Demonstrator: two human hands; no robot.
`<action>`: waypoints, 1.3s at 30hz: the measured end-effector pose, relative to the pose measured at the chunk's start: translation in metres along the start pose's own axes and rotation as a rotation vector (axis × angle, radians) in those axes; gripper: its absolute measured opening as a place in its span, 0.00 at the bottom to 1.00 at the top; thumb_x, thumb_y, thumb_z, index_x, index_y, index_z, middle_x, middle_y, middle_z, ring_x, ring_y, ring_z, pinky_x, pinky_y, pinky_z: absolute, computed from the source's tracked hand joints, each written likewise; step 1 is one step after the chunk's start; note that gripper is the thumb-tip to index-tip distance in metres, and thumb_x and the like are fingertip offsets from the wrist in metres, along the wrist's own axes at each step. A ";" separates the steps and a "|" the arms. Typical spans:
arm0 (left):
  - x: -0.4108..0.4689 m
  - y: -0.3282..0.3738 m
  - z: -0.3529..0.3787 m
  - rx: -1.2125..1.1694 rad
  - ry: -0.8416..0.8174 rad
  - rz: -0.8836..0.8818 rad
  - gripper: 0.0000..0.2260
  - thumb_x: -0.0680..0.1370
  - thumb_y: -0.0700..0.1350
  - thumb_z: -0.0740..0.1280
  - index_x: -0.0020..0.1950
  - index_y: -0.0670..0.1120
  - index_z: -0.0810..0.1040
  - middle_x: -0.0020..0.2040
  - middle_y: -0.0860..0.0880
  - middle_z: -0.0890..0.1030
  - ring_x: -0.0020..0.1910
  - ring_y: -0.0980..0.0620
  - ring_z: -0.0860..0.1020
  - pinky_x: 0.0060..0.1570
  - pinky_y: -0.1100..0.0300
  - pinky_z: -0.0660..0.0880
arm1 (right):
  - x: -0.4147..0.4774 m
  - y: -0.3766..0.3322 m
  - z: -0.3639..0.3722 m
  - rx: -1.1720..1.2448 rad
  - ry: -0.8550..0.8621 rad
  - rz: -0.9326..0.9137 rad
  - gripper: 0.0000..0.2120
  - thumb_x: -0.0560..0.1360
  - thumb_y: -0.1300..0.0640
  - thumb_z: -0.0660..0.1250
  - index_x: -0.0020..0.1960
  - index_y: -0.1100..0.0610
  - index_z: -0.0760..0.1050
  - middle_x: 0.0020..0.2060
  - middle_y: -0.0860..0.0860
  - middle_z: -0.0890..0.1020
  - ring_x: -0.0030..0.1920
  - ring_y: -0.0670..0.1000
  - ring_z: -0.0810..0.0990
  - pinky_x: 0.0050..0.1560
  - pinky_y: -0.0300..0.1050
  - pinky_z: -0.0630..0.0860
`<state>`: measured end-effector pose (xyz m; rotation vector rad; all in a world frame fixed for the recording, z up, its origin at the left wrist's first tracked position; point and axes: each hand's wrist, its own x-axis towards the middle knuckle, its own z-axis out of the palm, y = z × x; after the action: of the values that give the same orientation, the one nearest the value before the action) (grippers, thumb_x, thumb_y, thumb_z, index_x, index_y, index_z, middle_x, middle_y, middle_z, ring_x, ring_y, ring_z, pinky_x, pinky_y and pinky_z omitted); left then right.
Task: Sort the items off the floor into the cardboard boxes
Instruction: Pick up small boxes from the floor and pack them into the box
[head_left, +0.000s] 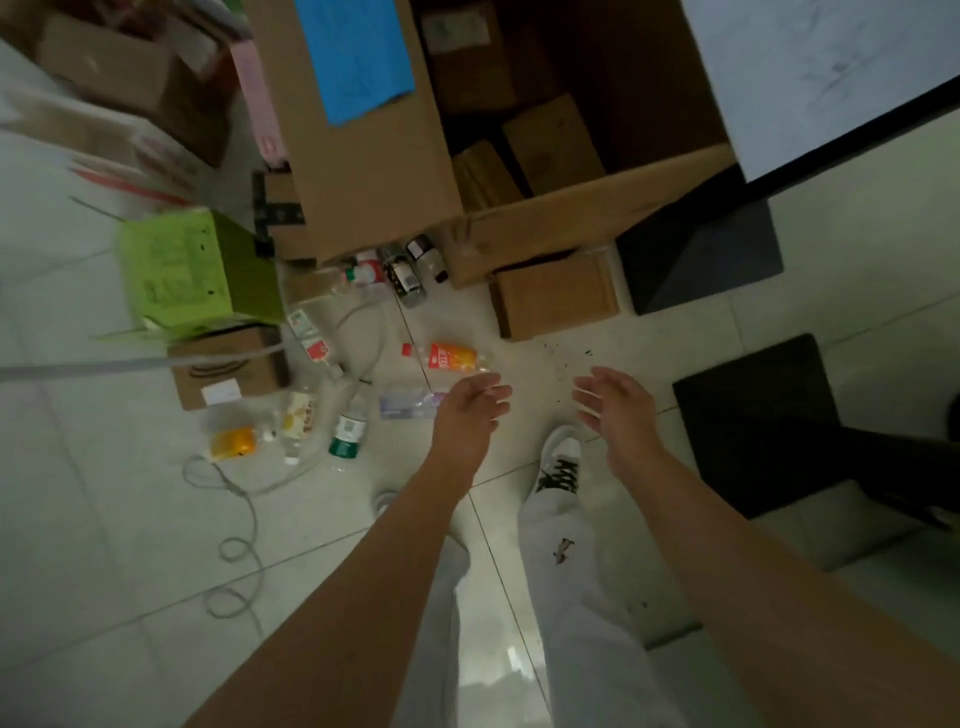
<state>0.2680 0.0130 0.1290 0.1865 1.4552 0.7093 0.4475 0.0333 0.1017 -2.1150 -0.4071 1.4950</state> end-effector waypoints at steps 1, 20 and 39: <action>0.007 -0.015 0.003 -0.022 0.014 -0.004 0.11 0.80 0.34 0.58 0.60 0.40 0.74 0.48 0.47 0.80 0.42 0.55 0.77 0.42 0.66 0.70 | 0.012 0.008 -0.006 0.011 0.017 0.002 0.06 0.81 0.60 0.60 0.53 0.53 0.76 0.54 0.57 0.83 0.52 0.55 0.82 0.46 0.45 0.77; 0.254 -0.072 0.056 0.490 0.228 0.083 0.20 0.78 0.40 0.63 0.70 0.43 0.69 0.67 0.44 0.75 0.62 0.46 0.75 0.61 0.55 0.73 | 0.297 -0.005 0.003 -0.910 -0.126 -0.317 0.26 0.81 0.51 0.60 0.74 0.62 0.61 0.71 0.60 0.68 0.65 0.59 0.71 0.51 0.41 0.66; 0.356 -0.104 0.067 0.341 0.031 -0.010 0.17 0.75 0.38 0.68 0.64 0.41 0.74 0.57 0.43 0.79 0.54 0.44 0.79 0.49 0.55 0.77 | 0.399 0.020 -0.008 -0.686 -0.070 -0.064 0.30 0.77 0.51 0.68 0.74 0.61 0.64 0.67 0.60 0.71 0.61 0.59 0.74 0.53 0.47 0.71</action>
<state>0.3486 0.1448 -0.2148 0.4318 1.5993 0.4527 0.5924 0.2216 -0.2192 -2.5143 -1.1352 1.5364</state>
